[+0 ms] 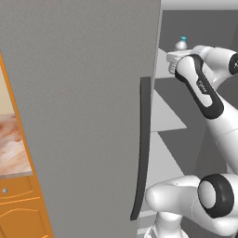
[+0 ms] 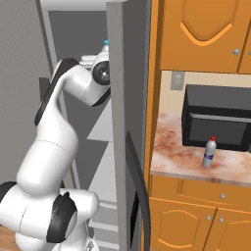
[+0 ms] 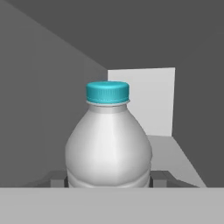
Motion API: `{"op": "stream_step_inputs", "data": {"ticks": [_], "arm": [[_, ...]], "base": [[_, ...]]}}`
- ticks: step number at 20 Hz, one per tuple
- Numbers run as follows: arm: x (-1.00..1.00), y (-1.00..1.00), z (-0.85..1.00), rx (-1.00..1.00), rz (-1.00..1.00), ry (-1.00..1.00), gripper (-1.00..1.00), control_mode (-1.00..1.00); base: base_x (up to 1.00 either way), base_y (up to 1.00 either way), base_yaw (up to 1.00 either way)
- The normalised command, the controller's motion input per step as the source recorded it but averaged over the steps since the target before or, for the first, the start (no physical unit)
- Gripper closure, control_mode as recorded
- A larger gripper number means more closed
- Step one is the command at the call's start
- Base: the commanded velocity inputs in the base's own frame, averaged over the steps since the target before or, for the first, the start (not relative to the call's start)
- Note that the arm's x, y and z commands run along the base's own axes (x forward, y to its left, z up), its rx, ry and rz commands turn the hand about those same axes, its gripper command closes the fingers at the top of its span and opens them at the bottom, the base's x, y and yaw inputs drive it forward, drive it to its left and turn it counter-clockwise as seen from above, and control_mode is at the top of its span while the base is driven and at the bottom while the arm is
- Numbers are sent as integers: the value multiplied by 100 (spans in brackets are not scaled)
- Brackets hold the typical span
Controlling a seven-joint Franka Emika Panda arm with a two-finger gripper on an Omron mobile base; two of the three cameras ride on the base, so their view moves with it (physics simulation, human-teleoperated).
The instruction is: Take the bottled waters from the counter and place them in the freezer to freeze. Close the freezer door after placing the bottles.
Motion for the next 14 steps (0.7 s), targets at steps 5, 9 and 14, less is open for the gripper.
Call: {"op": "stream_step_inputs", "data": {"ticks": [5,9,14], "arm": [[43,-1,0,0,3,0,100,-100],[39,-5,0,0,4,1,100,-100],[41,-4,-4,0,4,1,100,-100]], "base": [[0,0,0],[0,0,0],[0,0,0]]}}
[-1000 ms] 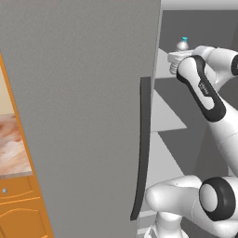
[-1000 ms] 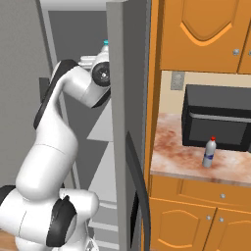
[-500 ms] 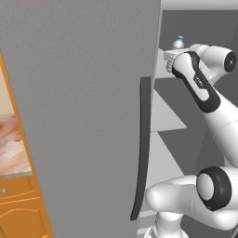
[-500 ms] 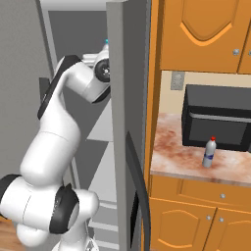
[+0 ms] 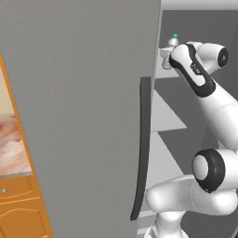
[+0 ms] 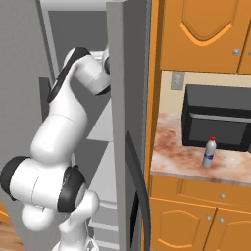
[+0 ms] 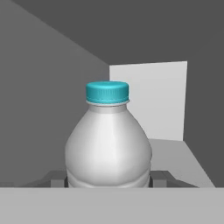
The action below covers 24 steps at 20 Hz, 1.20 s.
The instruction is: Take the bottled waters from the counter and place them in the freezer to freeze. Close the freezer door after placing the bottles.
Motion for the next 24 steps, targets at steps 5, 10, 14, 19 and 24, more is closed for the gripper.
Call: {"op": "stream_step_inputs", "data": {"ticks": [5,10,14,19,24], "arm": [[41,-2,-5,0,3,0,100,-100],[30,0,0,0,1,0,100,-100],[24,0,-3,-3,0,6,100,-100],[10,0,-9,-2,0,11,100,-100],[1,0,-8,0,0,2,100,-100]], "base": [[0,0,0],[0,0,0],[0,0,0],[0,0,0],[0,0,0]]}}
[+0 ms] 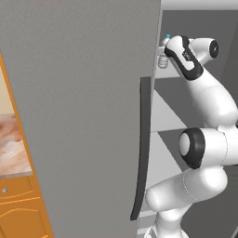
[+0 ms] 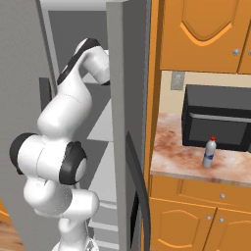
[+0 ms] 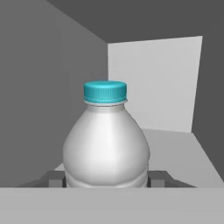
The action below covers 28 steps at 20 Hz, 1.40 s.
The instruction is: Take the bottled waters from the counter and place them in the freezer to freeze. Close the freezer door after placing the bottles.
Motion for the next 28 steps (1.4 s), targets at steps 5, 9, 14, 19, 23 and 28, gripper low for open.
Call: {"op": "stream_step_inputs", "data": {"ticks": [5,9,14,19,23,28], "arm": [[0,0,-11,0,0,0,100,-100],[9,0,-16,-1,0,0,100,-100],[19,0,-14,0,0,0,100,-100],[39,0,-20,0,0,0,100,-100],[40,0,-23,0,1,0,100,-100],[41,0,-24,0,0,0,100,-100]], "base": [[0,0,0],[0,0,0],[0,0,0],[0,0,0],[0,0,0],[0,0,0]]}}
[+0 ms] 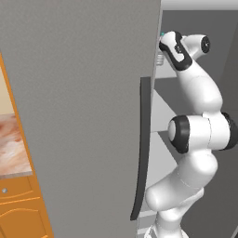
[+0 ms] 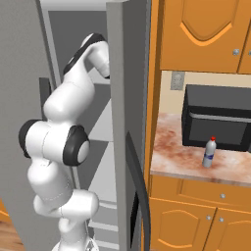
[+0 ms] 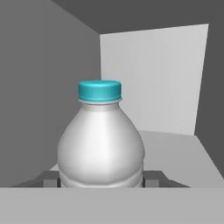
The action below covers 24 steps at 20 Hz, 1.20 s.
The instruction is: Take the bottled waters from the counter and place them in the freezer to freeze. Close the freezer door after placing the bottles.
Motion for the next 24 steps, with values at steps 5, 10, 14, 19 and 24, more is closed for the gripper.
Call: {"op": "stream_step_inputs", "data": {"ticks": [5,10,14,19,24], "arm": [[40,0,-26,0,0,0,100,-100],[31,0,-26,-2,0,0,100,-100],[19,0,-22,-1,0,-1,100,-100],[5,0,-13,0,1,-4,100,-100],[0,1,-9,0,0,0,-100,-100]], "base": [[0,0,0],[0,0,0],[0,0,0],[0,0,0],[0,0,0]]}}
